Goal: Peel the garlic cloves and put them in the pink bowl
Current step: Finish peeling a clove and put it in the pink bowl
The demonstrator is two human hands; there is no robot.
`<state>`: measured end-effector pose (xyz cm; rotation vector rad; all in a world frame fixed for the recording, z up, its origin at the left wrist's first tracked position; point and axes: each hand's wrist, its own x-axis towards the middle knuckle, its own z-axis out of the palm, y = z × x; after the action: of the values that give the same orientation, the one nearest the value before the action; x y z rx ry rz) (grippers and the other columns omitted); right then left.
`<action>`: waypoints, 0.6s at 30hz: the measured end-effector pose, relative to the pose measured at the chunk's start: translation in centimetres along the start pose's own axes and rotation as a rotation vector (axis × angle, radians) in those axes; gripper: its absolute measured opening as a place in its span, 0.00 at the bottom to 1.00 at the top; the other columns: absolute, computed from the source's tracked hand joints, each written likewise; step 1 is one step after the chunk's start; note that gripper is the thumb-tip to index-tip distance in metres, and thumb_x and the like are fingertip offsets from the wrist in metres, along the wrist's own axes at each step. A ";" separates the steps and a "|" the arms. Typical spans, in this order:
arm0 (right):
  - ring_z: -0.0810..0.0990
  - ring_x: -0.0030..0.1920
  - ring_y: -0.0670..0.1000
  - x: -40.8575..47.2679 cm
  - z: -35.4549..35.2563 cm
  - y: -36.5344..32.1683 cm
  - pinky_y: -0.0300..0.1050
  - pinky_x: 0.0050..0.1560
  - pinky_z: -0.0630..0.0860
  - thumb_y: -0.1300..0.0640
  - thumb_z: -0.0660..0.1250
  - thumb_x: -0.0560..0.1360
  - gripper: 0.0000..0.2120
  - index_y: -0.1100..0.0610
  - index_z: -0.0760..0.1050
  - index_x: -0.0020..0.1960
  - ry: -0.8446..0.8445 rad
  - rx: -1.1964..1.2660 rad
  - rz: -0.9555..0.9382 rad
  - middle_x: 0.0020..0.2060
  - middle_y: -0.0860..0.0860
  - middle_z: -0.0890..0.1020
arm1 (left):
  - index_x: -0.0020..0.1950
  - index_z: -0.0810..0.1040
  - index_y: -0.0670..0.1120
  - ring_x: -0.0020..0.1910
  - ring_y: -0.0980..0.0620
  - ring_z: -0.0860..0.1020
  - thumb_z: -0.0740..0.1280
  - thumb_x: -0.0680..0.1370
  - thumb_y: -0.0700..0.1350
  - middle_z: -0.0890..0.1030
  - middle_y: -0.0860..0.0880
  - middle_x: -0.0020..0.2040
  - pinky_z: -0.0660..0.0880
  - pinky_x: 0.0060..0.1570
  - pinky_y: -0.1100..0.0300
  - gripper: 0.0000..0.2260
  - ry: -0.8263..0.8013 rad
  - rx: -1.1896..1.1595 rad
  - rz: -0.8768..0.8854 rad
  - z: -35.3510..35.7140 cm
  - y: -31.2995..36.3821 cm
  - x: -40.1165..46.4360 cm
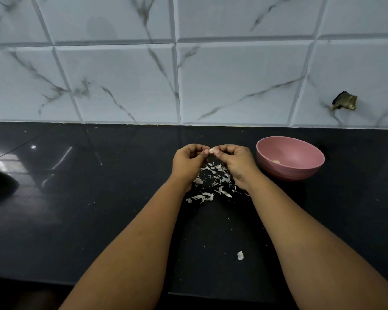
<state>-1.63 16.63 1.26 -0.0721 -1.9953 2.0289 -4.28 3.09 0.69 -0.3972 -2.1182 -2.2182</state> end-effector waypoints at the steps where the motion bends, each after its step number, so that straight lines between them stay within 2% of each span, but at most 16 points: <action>1: 0.83 0.45 0.49 0.0 0.0 0.0 0.45 0.54 0.79 0.64 0.70 0.74 0.04 0.58 0.83 0.43 -0.007 0.018 0.010 0.42 0.55 0.85 | 0.46 0.82 0.43 0.33 0.61 0.79 0.69 0.78 0.37 0.82 0.50 0.37 0.75 0.37 0.67 0.03 -0.005 -0.029 -0.022 0.0 0.0 0.0; 5: 0.78 0.39 0.46 0.0 0.2 -0.2 0.38 0.44 0.75 0.65 0.66 0.77 0.06 0.59 0.81 0.43 -0.034 0.099 0.077 0.38 0.53 0.82 | 0.46 0.81 0.41 0.32 0.59 0.79 0.67 0.79 0.37 0.83 0.49 0.37 0.75 0.35 0.66 0.03 -0.048 -0.190 -0.149 0.1 0.5 -0.2; 10: 0.76 0.35 0.45 -0.2 0.3 -0.8 0.35 0.38 0.73 0.66 0.65 0.77 0.07 0.61 0.80 0.43 -0.036 0.236 0.158 0.36 0.53 0.80 | 0.46 0.80 0.40 0.31 0.58 0.76 0.66 0.79 0.36 0.82 0.49 0.35 0.74 0.32 0.69 0.04 -0.079 -0.380 -0.306 0.2 1.1 -0.2; 14: 0.76 0.34 0.46 -0.3 0.3 -1.3 0.36 0.35 0.72 0.64 0.66 0.76 0.06 0.61 0.80 0.41 -0.015 0.342 0.225 0.34 0.53 0.79 | 0.45 0.81 0.41 0.31 0.58 0.76 0.69 0.78 0.38 0.83 0.50 0.35 0.74 0.32 0.69 0.03 -0.092 -0.442 -0.335 0.2 1.2 -0.4; 18: 0.75 0.33 0.45 -0.3 0.4 -1.4 0.38 0.36 0.71 0.62 0.65 0.76 0.07 0.59 0.79 0.40 -0.003 0.333 0.257 0.34 0.52 0.78 | 0.44 0.81 0.41 0.32 0.58 0.77 0.69 0.77 0.38 0.83 0.50 0.35 0.74 0.33 0.69 0.03 -0.103 -0.435 -0.325 0.2 1.2 -0.3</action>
<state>-1.14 16.18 2.63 -0.2663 -1.6941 2.4948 -3.67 3.19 1.82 -0.1936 -1.8390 -2.9130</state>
